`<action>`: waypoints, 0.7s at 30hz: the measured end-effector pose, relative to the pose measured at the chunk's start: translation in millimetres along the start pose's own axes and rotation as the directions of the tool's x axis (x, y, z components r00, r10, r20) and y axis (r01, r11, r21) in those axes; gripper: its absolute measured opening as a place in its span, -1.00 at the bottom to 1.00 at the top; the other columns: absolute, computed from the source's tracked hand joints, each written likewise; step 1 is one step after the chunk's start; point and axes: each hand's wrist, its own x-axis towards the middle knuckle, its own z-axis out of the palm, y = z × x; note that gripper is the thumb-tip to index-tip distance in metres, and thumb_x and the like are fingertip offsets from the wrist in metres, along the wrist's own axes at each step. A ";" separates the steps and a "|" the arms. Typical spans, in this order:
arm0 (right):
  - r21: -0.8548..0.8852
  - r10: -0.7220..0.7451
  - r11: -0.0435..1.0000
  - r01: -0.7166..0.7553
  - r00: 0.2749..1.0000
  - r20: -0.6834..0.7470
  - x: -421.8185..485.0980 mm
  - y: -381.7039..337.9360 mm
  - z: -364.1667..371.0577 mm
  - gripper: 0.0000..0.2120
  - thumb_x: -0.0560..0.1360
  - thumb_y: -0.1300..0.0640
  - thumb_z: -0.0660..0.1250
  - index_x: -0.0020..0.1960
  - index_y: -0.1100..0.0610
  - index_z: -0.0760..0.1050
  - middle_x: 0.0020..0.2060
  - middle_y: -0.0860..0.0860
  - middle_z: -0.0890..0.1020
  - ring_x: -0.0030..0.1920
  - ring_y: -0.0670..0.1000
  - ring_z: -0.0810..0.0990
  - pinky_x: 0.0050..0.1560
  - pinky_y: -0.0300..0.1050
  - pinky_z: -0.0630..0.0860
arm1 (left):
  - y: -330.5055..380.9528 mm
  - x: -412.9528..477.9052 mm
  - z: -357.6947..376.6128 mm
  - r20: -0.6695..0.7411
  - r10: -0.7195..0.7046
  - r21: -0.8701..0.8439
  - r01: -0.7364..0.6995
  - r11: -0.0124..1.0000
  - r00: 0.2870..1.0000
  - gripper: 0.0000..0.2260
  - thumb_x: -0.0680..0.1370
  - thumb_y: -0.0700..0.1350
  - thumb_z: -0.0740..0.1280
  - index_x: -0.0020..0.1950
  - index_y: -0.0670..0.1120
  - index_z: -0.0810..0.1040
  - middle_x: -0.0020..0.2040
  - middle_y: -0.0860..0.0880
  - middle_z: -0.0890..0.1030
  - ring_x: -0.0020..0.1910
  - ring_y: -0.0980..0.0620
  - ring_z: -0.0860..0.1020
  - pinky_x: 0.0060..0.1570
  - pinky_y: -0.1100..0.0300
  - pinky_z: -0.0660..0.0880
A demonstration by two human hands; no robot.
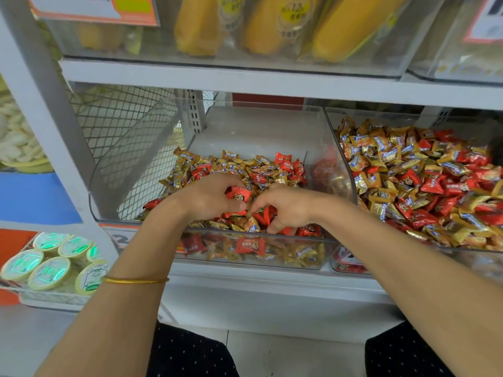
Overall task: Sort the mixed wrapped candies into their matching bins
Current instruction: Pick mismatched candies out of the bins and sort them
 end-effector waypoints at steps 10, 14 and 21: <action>0.433 0.080 0.901 -0.005 0.985 -0.155 -3.2 0.8 -0.1 -0.81 0.44 0.41 0.37 -0.08 0.15 0.59 0.10 0.07 0.45 -0.15 0.05 0.58 -0.29 -0.10 0.64 | 0.7 -6.3 -5.0 -0.065 0.019 -0.097 -0.025 0.995 0.998 -0.74 0.53 -0.12 0.34 0.22 -0.08 0.50 -0.18 0.06 0.49 -0.25 0.10 0.47 -0.25 0.28 0.44; 0.640 0.075 0.764 0.082 0.974 -0.215 -18.0 -4.7 -15.0 -0.81 0.45 0.39 0.37 -0.11 0.12 0.60 0.09 0.06 0.44 -0.08 0.06 0.59 -0.21 -0.08 0.65 | 6.7 -12.7 -8.9 -0.140 0.028 -0.197 -0.056 0.979 0.990 -0.88 0.53 -0.14 0.34 0.06 -0.08 0.54 -0.27 0.02 0.46 -0.31 0.09 0.45 -0.30 0.31 0.42; 0.818 -0.057 0.454 0.352 0.928 -0.368 -95.8 8.8 -42.5 -0.79 0.45 0.40 0.31 -0.09 0.11 0.57 -0.10 0.06 0.52 -0.23 0.01 0.56 -0.30 -0.20 0.58 | 45.5 -39.5 -2.4 -0.271 0.101 -0.421 -0.212 0.882 0.957 -0.86 0.54 -0.17 0.31 0.05 0.03 0.57 -0.39 0.11 0.53 -0.40 0.19 0.44 -0.27 0.30 0.46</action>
